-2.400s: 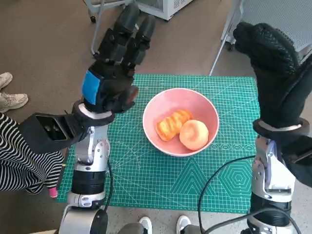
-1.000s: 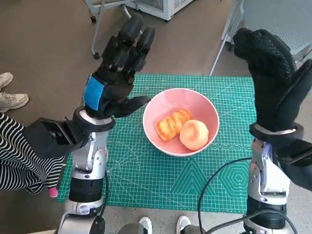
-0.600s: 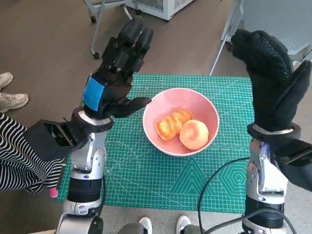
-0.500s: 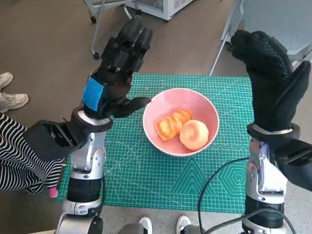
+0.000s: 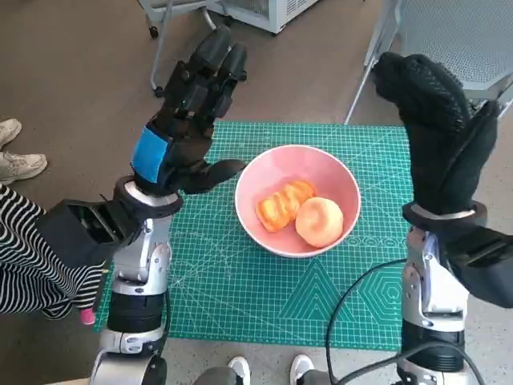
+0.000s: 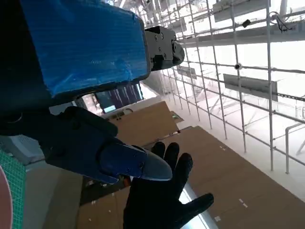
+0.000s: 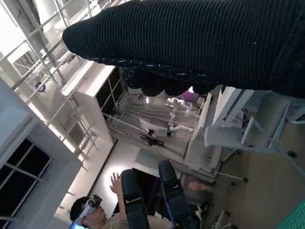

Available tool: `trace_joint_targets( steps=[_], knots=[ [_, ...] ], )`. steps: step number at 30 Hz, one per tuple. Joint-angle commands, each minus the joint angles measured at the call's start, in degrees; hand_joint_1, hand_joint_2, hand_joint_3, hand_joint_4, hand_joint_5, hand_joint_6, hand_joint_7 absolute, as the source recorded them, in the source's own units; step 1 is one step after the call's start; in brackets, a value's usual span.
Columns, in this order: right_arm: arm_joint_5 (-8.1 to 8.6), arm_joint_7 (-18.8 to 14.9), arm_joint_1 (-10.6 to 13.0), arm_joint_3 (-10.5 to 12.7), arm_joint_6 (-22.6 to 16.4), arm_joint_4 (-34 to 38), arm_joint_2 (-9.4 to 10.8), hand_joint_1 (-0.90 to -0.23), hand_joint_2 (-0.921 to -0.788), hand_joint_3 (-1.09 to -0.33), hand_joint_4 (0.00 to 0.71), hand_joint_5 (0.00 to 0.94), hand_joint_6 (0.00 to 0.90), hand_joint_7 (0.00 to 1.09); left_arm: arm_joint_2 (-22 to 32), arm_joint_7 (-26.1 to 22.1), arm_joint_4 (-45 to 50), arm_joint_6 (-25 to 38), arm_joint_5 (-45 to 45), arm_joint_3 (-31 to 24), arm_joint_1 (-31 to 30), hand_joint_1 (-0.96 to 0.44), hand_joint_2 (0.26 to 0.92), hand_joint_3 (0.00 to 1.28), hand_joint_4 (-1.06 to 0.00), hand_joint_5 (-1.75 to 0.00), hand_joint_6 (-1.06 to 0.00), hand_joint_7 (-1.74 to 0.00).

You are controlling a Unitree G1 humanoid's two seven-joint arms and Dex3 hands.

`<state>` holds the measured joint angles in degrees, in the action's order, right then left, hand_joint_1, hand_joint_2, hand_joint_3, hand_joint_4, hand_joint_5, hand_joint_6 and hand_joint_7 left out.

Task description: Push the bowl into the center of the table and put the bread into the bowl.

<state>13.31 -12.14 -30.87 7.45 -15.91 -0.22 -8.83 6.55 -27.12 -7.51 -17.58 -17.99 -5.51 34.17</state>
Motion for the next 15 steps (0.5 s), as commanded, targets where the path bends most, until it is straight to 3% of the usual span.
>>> trace_joint_targets(
  steps=[1,15],
  knots=[
    [0.49,-0.92,-0.03,-0.11,0.17,0.97,-0.04,-0.665,-0.921,-0.673,0.208,0.002,0.092,0.57,0.45,0.19,0.53,-0.63,0.52,0.21,-0.63,-0.54,0.921,0.13,-0.03,0.00,0.00,-0.25],
    [0.33,-0.91,0.42,-0.11,0.16,0.62,-0.03,-0.666,-0.921,-0.675,0.208,0.001,0.089,0.57,0.59,0.04,0.91,0.06,0.29,0.42,-0.88,-0.56,0.921,0.13,-0.03,0.00,0.00,-0.24]
  ],
)
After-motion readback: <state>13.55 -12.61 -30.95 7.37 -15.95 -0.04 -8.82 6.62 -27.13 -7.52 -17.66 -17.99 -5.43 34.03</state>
